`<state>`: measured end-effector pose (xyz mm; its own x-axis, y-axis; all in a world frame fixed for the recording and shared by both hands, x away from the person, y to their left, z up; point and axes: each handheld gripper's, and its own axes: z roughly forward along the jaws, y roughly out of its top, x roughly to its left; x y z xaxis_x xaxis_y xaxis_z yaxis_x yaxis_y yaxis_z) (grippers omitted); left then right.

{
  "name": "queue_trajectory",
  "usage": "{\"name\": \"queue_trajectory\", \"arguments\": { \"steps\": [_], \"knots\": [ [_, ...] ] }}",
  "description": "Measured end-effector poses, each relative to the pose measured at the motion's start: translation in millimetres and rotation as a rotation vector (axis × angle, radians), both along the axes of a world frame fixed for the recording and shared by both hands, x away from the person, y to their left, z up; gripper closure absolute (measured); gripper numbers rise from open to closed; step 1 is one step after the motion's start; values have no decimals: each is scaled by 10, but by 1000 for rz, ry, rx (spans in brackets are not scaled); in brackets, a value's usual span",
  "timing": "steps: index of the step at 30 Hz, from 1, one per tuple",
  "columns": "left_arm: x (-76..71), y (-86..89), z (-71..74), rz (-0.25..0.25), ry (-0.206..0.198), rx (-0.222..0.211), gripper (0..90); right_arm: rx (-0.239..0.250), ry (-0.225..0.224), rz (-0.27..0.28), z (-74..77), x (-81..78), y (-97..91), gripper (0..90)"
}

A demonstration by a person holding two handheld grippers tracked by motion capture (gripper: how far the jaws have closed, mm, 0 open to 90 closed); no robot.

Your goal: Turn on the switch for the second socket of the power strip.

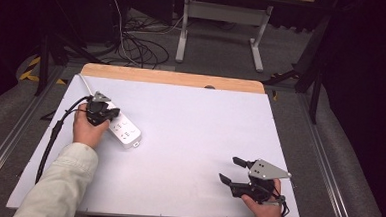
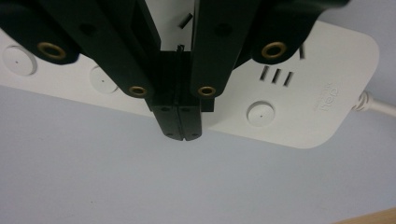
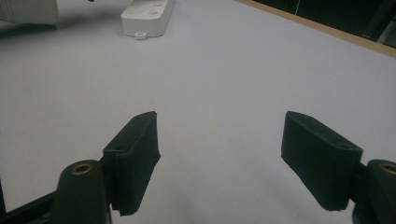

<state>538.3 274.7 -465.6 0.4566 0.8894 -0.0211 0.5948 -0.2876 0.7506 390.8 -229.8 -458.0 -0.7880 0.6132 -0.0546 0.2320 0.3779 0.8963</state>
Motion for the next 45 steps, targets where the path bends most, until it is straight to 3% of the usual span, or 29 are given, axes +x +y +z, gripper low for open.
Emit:
{"name": "queue_trajectory", "arguments": {
  "steps": [3,6,13,15,19,22,24,25,28,30,40,44,45],
  "knots": [
    [2,6,-1,1,3,-3,899,0,-1,-1,1,-2,-2,280],
    [10,26,-8,7,15,-35,899,-1,0,-1,0,-2,0,280],
    [3,12,-11,11,3,-13,900,-2,1,-1,-1,-7,2,280],
    [13,30,-28,14,7,-36,900,-5,2,-1,-5,-5,6,280],
    [12,-2,-28,18,-5,-16,900,-5,3,-1,-7,-6,9,280],
    [17,2,-21,20,2,-24,900,-4,3,-4,-5,-6,1,280],
    [13,-16,7,25,1,-10,899,-3,2,-4,-7,-2,-1,280],
    [5,-21,13,28,3,-31,899,-3,3,-4,-7,0,-1,280],
    [-19,-45,44,65,8,-29,896,-2,4,-5,-7,7,4,280],
    [-27,-67,59,57,3,-56,897,-3,4,-4,-8,9,4,280],
    [-124,-25,277,41,-40,-89,896,-2,4,-7,-8,9,-8,280],
    [-157,-10,331,42,-46,-90,895,-3,3,-6,-6,10,-6,280],
    [-157,-5,329,37,-47,-74,895,-3,3,-6,-6,10,-6,280]
  ]
}}
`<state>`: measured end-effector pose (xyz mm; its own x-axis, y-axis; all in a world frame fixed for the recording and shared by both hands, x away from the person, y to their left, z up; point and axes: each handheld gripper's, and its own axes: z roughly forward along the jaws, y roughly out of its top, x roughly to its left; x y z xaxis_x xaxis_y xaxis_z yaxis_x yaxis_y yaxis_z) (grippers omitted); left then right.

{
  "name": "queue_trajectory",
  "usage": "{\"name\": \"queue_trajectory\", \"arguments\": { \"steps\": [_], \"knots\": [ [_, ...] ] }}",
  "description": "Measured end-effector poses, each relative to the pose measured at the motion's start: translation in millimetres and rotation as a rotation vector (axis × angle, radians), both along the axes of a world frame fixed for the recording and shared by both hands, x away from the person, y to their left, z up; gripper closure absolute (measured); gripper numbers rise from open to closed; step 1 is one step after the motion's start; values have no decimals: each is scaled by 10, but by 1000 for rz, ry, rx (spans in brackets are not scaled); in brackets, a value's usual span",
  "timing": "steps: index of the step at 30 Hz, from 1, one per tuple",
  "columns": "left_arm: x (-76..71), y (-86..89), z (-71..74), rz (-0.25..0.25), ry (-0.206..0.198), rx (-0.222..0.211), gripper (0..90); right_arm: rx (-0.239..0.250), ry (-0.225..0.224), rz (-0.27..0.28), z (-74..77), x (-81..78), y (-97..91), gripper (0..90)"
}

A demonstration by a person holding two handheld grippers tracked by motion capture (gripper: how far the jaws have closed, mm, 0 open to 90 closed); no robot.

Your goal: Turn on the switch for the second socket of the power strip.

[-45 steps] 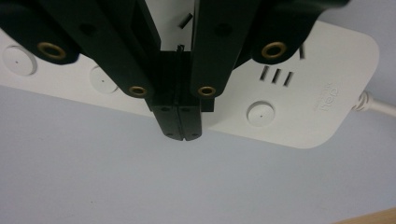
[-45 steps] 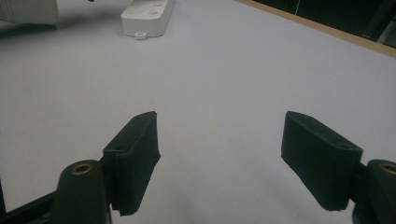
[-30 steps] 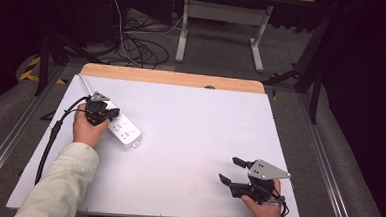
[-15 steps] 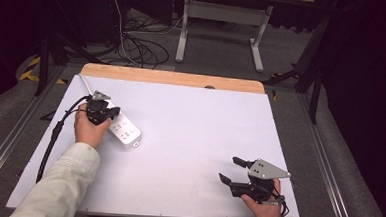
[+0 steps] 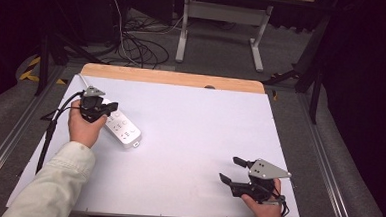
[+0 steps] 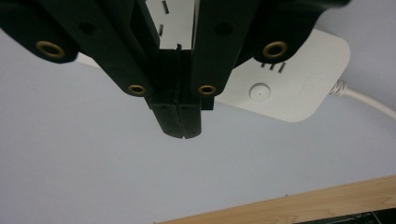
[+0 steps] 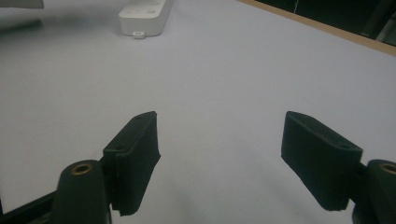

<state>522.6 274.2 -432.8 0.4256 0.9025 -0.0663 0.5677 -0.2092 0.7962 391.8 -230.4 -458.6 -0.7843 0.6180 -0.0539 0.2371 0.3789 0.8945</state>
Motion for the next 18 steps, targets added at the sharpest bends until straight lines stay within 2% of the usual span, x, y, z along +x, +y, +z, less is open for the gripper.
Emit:
{"name": "queue_trajectory", "arguments": {
  "steps": [9,13,17,18],
  "knots": [
    [-74,-12,138,-20,-35,-16,848,0,4,-3,-1,1,3,280],
    [-112,0,184,-20,-31,-53,700,2,3,-3,-1,0,0,280],
    [-190,-8,248,-55,-86,-57,566,1,4,-5,-3,0,1,280],
    [-215,-16,267,-60,-85,-67,501,-1,5,-6,-3,-1,2,280]
  ]
}}
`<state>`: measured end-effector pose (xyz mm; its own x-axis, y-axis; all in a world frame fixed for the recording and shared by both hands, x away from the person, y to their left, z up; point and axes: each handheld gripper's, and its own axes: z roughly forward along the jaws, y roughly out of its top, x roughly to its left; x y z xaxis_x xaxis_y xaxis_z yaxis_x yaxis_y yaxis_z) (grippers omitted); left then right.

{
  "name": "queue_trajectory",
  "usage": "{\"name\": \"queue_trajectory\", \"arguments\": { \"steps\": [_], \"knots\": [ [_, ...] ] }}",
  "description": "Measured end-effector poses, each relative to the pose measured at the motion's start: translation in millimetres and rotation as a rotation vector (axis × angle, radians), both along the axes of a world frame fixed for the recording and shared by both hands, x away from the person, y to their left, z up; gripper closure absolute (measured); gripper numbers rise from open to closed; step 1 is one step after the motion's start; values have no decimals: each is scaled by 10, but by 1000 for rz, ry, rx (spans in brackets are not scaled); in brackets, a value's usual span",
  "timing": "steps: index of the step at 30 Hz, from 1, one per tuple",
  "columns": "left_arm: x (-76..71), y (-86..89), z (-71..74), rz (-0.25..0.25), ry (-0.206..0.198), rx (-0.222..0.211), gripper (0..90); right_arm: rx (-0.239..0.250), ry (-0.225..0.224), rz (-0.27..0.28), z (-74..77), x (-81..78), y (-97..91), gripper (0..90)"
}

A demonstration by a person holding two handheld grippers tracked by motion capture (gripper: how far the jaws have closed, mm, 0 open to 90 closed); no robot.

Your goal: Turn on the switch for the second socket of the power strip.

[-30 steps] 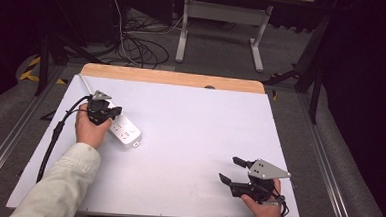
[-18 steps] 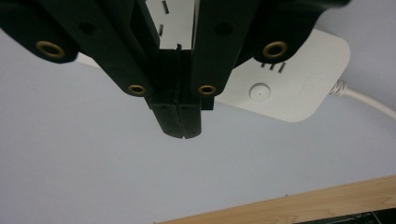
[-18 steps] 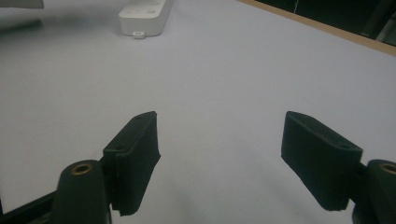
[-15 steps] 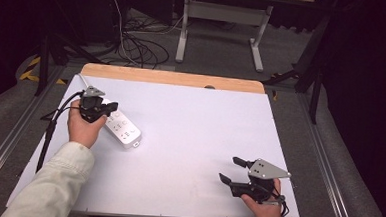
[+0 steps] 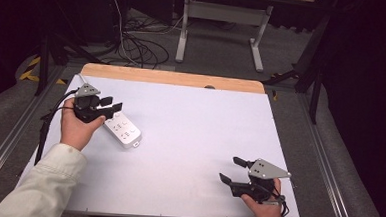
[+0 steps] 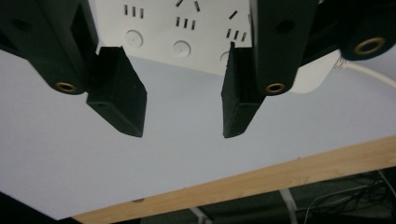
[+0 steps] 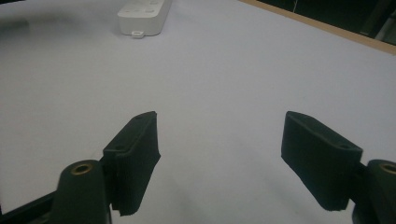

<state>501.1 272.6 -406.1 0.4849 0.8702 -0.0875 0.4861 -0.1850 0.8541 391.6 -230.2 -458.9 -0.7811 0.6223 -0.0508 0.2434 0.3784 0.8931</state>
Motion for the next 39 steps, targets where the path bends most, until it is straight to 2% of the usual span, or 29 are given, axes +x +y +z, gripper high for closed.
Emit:
{"name": "queue_trajectory", "arguments": {
  "steps": [4,6,13,15,17,19,26,30,33,34,36,38,39],
  "knots": [
    [-104,7,98,-29,-44,-30,437,-1,-3,0,3,-4,-1,280],
    [-164,13,145,-39,-38,-54,388,1,-4,1,3,-6,-1,280],
    [-369,47,279,-88,-37,-76,273,-1,-4,0,3,-7,-2,280],
    [-445,54,306,-115,-47,-55,248,-1,-4,0,4,-7,-1,280],
    [-525,56,324,-130,-36,-66,219,0,-5,4,2,-7,2,280],
    [-585,59,327,-146,-41,-67,214,0,-4,4,3,-7,3,280],
    [-855,83,288,-204,-71,-75,176,2,-6,2,5,-15,-1,280],
    [-982,128,222,-282,-104,-69,157,-2,-5,3,5,-13,5,280],
    [-1057,148,180,-308,-125,-47,152,-2,-5,3,6,-16,7,280],
    [-1082,144,163,-315,-123,-60,147,-2,-5,3,6,-17,7,280],
    [-1142,140,116,-329,-129,-59,141,-1,-4,2,6,-16,7,280],
    [-1192,125,58,-325,-135,-69,131,0,-3,2,5,-16,8,280],
    [-1217,114,23,-319,-130,-88,126,0,-3,3,5,-16,9,280]
  ]
}}
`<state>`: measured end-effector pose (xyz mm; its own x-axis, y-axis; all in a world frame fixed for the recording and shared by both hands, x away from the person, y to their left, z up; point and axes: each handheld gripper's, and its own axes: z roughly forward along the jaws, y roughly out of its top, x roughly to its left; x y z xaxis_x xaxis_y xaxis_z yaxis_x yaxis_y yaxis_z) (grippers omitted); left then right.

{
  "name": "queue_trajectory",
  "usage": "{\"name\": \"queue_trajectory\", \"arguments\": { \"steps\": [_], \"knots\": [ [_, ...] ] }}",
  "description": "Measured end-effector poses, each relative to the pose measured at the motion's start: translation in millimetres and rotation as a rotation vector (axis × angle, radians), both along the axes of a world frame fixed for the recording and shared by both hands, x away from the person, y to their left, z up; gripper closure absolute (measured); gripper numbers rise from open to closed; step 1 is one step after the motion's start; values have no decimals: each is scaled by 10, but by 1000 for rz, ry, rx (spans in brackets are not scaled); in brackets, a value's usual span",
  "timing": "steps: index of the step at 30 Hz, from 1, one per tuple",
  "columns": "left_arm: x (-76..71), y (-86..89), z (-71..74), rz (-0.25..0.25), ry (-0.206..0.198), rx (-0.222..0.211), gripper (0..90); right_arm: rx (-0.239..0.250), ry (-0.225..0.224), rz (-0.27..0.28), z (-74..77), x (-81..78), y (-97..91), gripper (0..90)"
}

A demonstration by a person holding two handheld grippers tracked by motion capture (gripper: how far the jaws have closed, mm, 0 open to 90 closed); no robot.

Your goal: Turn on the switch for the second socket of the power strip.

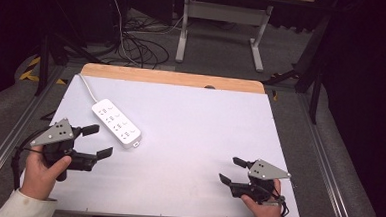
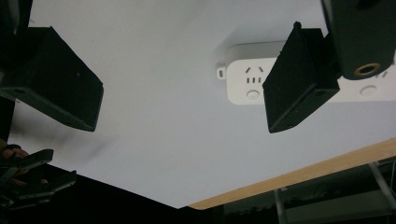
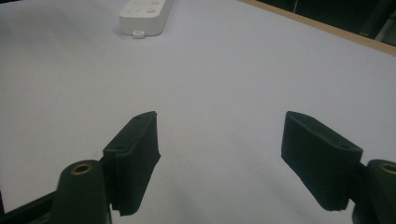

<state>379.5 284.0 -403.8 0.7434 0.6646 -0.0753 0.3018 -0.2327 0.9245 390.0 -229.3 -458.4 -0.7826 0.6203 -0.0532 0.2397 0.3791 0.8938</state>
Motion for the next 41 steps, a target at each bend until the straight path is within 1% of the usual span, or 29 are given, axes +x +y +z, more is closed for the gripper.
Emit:
{"name": "queue_trajectory", "arguments": {
  "steps": [1,3,6,9,10,11,12,13,14,16,19,21,25,29,31,32,33,34,35,36,38,39,41],
  "knots": [
    [-14,0,-24,1,2,-6,126,-1,-1,1,1,0,-1,280],
    [-60,-12,-103,16,13,-36,126,-1,-2,1,3,-2,-3,280],
    [-107,-25,-190,35,7,-35,126,3,-5,-1,6,-5,-6,280],
    [-153,-41,-283,36,-1,-29,126,1,-5,-1,5,-5,-5,280],
    [-160,-42,-307,31,-11,-17,126,1,-5,0,5,-5,-4,280],
    [-164,-39,-325,20,-22,2,124,1,-5,0,5,-4,-5,280],
    [-168,-41,-340,20,-31,21,120,3,-5,1,4,-3,-4,280],
    [-173,-43,-363,21,-35,45,116,3,-5,1,4,-3,-4,280],
    [-178,-41,-395,18,-34,55,116,1,-6,0,6,-4,-5,280],
    [-185,-38,-460,6,-17,34,116,4,-9,0,10,-8,-7,280],
    [-196,-32,-563,2,11,3,116,3,-10,1,9,-8,-9,280],
    [-211,-26,-624,2,31,-31,117,1,-10,1,9,-8,-9,281],
    [-244,-13,-730,-11,37,-67,122,2,-11,3,11,-7,-11,281],
    [-254,-17,-809,-8,37,-51,124,4,-14,2,14,-9,-14,282],
    [-252,-29,-822,9,30,-24,124,2,-13,1,13,-8,-17,282],
    [-248,-30,-828,15,33,-18,124,5,-12,1,11,-7,-16,282],
    [-242,-33,-843,31,54,-14,124,5,-11,1,11,-7,-15,282],
    [-231,-31,-857,47,58,-1,126,4,-12,2,10,-5,-16,282],
    [-227,-30,-869,53,66,1,131,3,-10,1,9,-6,-16,282],
    [-224,-22,-870,60,69,3,133,0,-8,0,9,-5,-17,282],
    [-213,0,-869,63,68,-11,133,6,-6,0,6,-1,-17,282],
    [-211,2,-872,57,74,-23,132,5,-6,0,6,0,-19,282],
    [-208,12,-872,51,72,-33,131,7,-5,0,4,3,-19,282]
  ]
}}
